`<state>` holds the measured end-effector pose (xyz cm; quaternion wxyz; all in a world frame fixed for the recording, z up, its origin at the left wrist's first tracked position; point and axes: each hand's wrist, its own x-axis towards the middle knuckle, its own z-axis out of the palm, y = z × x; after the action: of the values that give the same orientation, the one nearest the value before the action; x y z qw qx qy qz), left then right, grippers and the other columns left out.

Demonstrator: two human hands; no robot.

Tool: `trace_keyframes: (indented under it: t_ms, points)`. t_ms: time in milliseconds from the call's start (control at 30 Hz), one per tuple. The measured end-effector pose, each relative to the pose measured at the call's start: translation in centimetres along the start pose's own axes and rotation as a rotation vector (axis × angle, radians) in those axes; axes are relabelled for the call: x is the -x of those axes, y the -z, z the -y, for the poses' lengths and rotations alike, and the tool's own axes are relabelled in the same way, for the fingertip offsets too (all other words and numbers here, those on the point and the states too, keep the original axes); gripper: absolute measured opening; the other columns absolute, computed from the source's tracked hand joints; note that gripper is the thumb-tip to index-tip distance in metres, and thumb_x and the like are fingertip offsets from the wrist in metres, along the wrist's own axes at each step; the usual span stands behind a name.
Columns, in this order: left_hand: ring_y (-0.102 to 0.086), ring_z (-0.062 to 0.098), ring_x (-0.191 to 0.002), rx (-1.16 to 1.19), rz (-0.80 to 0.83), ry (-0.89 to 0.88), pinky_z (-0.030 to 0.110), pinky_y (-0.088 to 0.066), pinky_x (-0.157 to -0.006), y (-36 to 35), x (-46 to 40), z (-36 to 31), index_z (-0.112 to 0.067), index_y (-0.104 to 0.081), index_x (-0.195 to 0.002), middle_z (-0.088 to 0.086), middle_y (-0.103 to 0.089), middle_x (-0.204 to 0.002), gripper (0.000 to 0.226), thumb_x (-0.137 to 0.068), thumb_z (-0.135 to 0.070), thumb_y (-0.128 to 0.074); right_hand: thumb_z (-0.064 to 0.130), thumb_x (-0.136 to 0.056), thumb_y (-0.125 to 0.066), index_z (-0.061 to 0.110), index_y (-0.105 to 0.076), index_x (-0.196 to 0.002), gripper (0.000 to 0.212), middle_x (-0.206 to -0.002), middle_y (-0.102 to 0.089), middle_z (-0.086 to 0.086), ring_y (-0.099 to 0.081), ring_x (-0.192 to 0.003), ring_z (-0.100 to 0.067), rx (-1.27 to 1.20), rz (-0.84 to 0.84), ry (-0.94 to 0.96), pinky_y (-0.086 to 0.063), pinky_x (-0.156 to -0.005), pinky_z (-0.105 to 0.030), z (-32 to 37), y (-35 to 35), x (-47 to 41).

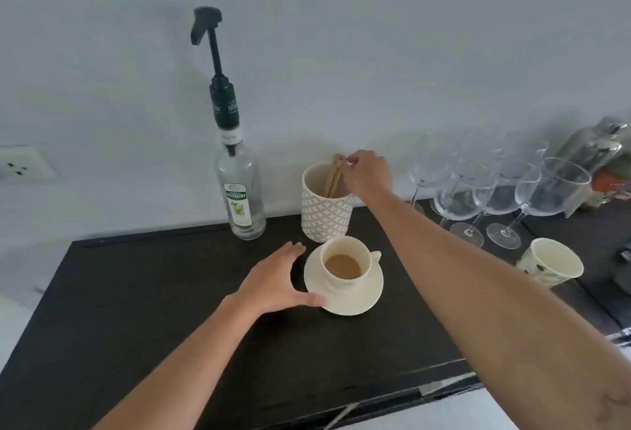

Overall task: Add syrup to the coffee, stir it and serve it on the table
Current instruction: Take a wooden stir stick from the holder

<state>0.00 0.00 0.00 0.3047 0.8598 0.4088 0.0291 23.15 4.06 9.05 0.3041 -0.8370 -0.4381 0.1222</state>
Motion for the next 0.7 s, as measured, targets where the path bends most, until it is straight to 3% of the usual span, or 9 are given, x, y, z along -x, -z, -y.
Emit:
trace_keyframes:
  t_ms: [200, 300, 467, 600, 700]
  points:
    - [0.001, 0.004, -0.150, -0.068, -0.033, -0.093, 0.029, -0.005, -0.120, -1.2, -0.2, 0.0, -0.025, -0.017, -0.157, -0.009, -0.010, -0.165, 0.124, -0.060, -0.081, -0.070, 0.039, -0.097, -0.064, 0.020, -0.075, -0.114, 0.028, -0.112, -0.075, -0.004, -0.065, -0.112, -0.025, -0.023, -0.078, -0.059, -0.050, -0.079, -0.033, 0.8, -0.6, -0.6]
    - [0.008, -0.005, -0.137, -0.093, -0.058, -0.122, 0.023, 0.002, -0.114, -1.3, -0.5, 0.3, -0.024, -0.019, -0.157, -0.007, -0.011, -0.166, 0.121, -0.062, -0.080, -0.070, 0.037, -0.096, -0.068, 0.020, -0.076, -0.108, 0.022, -0.107, -0.076, -0.003, -0.067, -0.107, -0.023, -0.057, -0.093, -0.074, -0.050, -0.076, -0.030, 1.0, -0.6, -0.9]
    - [0.007, -0.003, -0.140, -0.093, -0.035, -0.125, 0.020, 0.003, -0.110, -1.5, -0.5, 0.3, -0.023, -0.017, -0.158, -0.007, -0.011, -0.166, 0.120, -0.065, -0.077, -0.070, 0.023, -0.095, -0.068, 0.021, -0.079, -0.100, 0.013, -0.103, -0.078, -0.001, -0.070, -0.098, -0.019, -0.155, -0.140, -0.119, -0.049, -0.076, -0.025, 0.3, -0.3, -0.8]
    - [0.006, 0.001, -0.144, -0.096, -0.029, -0.113, 0.023, 0.003, -0.113, -1.4, -0.4, 0.1, -0.023, -0.018, -0.157, -0.006, -0.012, -0.166, 0.118, -0.066, -0.076, -0.070, 0.019, -0.092, -0.073, 0.019, -0.081, -0.094, 0.009, -0.095, -0.078, 0.003, -0.066, -0.083, -0.011, -0.234, -0.168, -0.125, -0.042, -0.061, -0.018, -0.7, 0.5, -0.3]
    - [0.004, 0.004, -0.148, -0.102, -0.022, -0.094, 0.025, 0.000, -0.117, -1.4, -0.2, -0.2, -0.023, -0.018, -0.157, -0.006, -0.012, -0.166, 0.118, -0.066, -0.076, -0.070, 0.019, -0.091, -0.076, 0.018, -0.081, -0.095, 0.006, -0.088, -0.076, 0.005, -0.068, -0.083, -0.011, -0.301, -0.202, -0.120, -0.046, -0.065, -0.020, -1.0, 1.3, 0.3]
